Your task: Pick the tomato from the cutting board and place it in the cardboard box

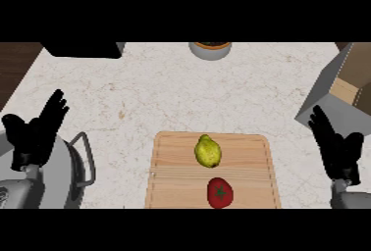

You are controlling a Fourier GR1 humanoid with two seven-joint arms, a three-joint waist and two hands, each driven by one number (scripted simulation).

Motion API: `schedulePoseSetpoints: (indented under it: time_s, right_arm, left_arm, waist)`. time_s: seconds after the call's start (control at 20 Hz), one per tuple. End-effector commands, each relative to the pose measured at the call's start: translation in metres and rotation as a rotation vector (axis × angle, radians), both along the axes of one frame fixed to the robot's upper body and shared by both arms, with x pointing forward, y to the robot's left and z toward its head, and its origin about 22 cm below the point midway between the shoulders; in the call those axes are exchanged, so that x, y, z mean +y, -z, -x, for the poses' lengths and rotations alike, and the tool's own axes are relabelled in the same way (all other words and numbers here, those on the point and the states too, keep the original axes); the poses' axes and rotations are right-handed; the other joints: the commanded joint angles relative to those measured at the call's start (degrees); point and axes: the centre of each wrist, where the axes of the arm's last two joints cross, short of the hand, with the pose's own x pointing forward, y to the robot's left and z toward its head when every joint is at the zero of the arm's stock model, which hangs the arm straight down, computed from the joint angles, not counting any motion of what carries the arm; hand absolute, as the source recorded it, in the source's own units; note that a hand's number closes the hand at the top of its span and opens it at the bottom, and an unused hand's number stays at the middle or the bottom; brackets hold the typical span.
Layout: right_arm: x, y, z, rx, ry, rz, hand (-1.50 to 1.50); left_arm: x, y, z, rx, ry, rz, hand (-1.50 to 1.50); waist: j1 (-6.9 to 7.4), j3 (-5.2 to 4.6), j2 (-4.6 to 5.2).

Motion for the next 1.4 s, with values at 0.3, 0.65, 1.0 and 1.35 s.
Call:
schedulePoseSetpoints:
  time_s: [0.3, 0.65, 1.0, 1.35]
  right_arm:
    - [0.095, -0.045, 0.010, -0.439, 0.254, -0.204, -1.50]
    - [0.086, 0.048, 0.103, -0.192, -0.139, 0.825, -1.50]
    - [0.112, 0.014, 0.147, -0.154, -0.115, 1.029, -1.50]
    - [0.186, -0.046, 0.184, 0.086, -0.216, 0.959, -1.50]
  left_arm:
    - [-0.043, -0.007, -0.007, -0.077, 0.244, -0.020, 0.00]
    - [-0.081, -0.014, -0.006, -0.135, 0.437, -0.024, 0.00]
    - [-0.089, -0.016, -0.002, -0.139, 0.441, -0.027, 0.00]
    - [-0.106, -0.019, -0.005, -0.158, 0.476, -0.026, 0.00]
  waist:
    - [-10.68, 2.81, -5.73]
    - [-4.19, 0.33, -0.08]
    - [-4.57, 0.37, -0.04]
    - [-3.07, 0.61, 0.82]
